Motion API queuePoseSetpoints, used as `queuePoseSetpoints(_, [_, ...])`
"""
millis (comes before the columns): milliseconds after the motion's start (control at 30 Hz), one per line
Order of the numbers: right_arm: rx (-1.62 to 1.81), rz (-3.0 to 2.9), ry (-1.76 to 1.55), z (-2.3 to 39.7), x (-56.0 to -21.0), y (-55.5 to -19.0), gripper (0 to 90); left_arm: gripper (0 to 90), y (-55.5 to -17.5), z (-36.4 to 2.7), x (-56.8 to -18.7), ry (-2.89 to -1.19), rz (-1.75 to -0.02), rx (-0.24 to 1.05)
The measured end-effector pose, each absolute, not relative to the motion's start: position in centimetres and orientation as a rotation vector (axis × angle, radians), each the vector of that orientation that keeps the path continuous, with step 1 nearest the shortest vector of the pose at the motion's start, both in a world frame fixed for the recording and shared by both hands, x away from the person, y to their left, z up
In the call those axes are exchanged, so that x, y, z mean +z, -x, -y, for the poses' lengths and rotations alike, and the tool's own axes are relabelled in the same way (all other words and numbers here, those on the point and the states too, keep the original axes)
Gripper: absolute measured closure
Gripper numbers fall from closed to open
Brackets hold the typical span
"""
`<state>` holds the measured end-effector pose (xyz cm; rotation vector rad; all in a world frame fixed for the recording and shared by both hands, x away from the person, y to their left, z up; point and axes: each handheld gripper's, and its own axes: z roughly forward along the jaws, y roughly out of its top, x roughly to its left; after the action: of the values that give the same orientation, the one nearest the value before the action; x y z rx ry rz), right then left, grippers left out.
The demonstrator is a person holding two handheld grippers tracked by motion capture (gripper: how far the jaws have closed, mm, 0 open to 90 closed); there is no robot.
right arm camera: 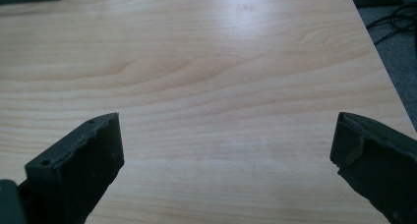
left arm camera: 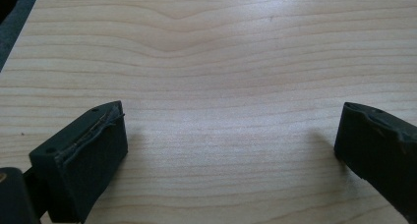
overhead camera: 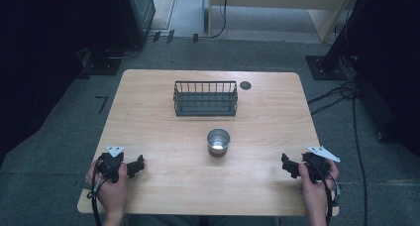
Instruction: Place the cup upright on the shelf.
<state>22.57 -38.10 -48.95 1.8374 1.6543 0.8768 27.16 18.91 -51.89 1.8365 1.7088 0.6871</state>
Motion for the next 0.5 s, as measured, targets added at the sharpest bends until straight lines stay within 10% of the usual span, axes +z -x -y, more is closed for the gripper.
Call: queuePoseSetpoints(500, [0.923,-1.715,-1.784,35.4,-46.9,-23.8,0.0,0.0,-27.2,-18.9,-51.9,-1.837,-1.708,0.687])
